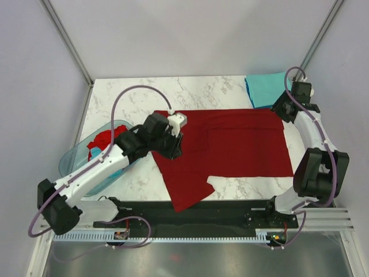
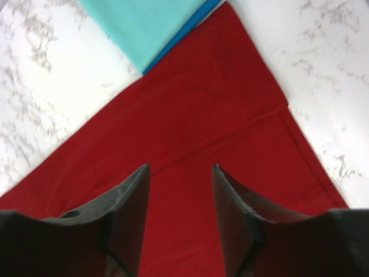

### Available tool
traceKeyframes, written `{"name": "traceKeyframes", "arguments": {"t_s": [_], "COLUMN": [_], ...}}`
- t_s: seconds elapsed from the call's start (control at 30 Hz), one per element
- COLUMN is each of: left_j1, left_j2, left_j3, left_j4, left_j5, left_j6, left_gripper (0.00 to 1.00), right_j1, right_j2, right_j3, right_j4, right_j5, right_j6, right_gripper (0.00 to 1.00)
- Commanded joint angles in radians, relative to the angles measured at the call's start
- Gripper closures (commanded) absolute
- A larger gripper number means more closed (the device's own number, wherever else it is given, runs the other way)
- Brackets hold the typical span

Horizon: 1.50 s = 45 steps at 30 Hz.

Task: Fold and stack the t-shirts
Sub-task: Fold the tshirt

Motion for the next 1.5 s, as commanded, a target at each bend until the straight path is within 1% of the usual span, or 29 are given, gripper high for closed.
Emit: {"name": "traceKeyframes", "arguments": {"t_s": [0.0, 0.03, 0.07, 0.1, 0.13, 0.17, 0.2, 0.3, 0.33, 0.37, 0.43, 0.47, 0.57, 0.6, 0.7, 0.83, 1.07, 1.17, 1.2, 1.27, 1.33, 1.4, 1.47], "left_j1": [-0.076, -0.144, -0.183, -0.223, -0.308, -0.352, -0.437, -0.557, -0.626, -0.652, -0.695, -0.728, -0.752, -0.774, -0.788, -0.791, -0.791, -0.791, -0.791, -0.791, -0.791, -0.792, -0.791], "left_j2": [-0.120, -0.139, -0.140, -0.116, -0.093, -0.073, -0.026, 0.045, 0.074, 0.088, 0.128, 0.143, 0.229, 0.249, 0.301, 0.335, 0.331, 0.332, 0.332, 0.329, 0.326, 0.314, 0.291], "left_j3": [-0.139, -0.156, -0.171, -0.199, -0.214, -0.243, -0.252, -0.240, -0.234, -0.225, -0.220, -0.223, -0.213, -0.208, -0.196, -0.205, -0.259, -0.263, -0.263, -0.266, -0.272, -0.277, -0.280], "left_j4": [-0.055, -0.055, -0.062, -0.068, -0.067, -0.065, -0.062, -0.053, -0.053, -0.055, -0.053, -0.050, -0.052, -0.050, -0.047, -0.041, -0.024, -0.021, -0.019, -0.019, -0.019, -0.021, -0.022], "left_j5": [0.035, 0.018, -0.014, -0.024, -0.037, -0.077, -0.097, -0.171, -0.188, -0.218, -0.232, -0.269, -0.329, -0.349, -0.410, -0.430, -0.412, -0.401, -0.398, -0.387, -0.381, -0.384, -0.392], "left_j6": [-0.034, -0.076, -0.107, -0.132, -0.185, -0.213, -0.262, -0.300, -0.302, -0.302, -0.298, -0.290, -0.279, -0.288, -0.313, -0.324, -0.331, -0.330, -0.333, -0.334, -0.336, -0.342, -0.350], "left_gripper": [0.62, 0.61, 0.61, 0.62, 0.64, 0.64, 0.64, 0.64, 0.63, 0.62, 0.60, 0.59, 0.58, 0.58, 0.58, 0.58, 0.59, 0.66, 0.71, 0.73, 0.87, 0.98, 0.98], "right_j1": [0.006, 0.006, 0.006, 0.006, 0.008, 0.006, 0.006, 0.006, 0.006, 0.006, 0.008, 0.006, 0.006, 0.006, 0.006, 0.006, 0.008, 0.006, 0.005, 0.006, 0.005, 0.006, 0.005], "right_j2": [-0.109, -0.152, -0.172, -0.189, -0.218, -0.229, -0.248, -0.263, -0.265, -0.266, -0.272, -0.275, -0.277, -0.275, -0.268, -0.266, -0.272, -0.275, -0.277, -0.282, -0.289, -0.295, -0.301], "right_j3": [-0.096, -0.136, -0.155, -0.191, -0.204, -0.218, -0.236, -0.251, -0.253, -0.253, -0.253, -0.256, -0.256, -0.258, -0.258, -0.259, -0.267, -0.267, -0.267, -0.270, -0.276, -0.284, -0.290], "right_j4": [-0.002, -0.001, 0.004, 0.004, 0.008, 0.012, 0.018, 0.024, 0.024, 0.024, 0.024, 0.024, 0.027, 0.030, 0.033, 0.035, 0.035, 0.035, 0.035, 0.032, 0.032, 0.030, 0.022], "right_j5": [-0.102, -0.116, -0.125, -0.136, -0.135, -0.135, -0.144, -0.165, -0.168, -0.171, -0.184, -0.181, -0.179, -0.181, -0.181, -0.184, -0.178, -0.178, -0.178, -0.171, -0.167, -0.158, -0.152], "right_j6": [0.001, 0.001, 0.000, 0.000, 0.000, -0.002, 0.003, 0.001, -0.006, -0.009, -0.017, -0.020, -0.020, -0.020, -0.022, -0.028, -0.029, -0.028, -0.028, -0.026, -0.026, -0.025, -0.022], "right_gripper": [0.43, 0.42, 0.41, 0.38, 0.37, 0.37, 0.37, 0.37, 0.36, 0.37, 0.36, 0.36, 0.36, 0.36, 0.36, 0.36, 0.36, 0.36, 0.36, 0.36, 0.36, 0.36, 0.36]}}
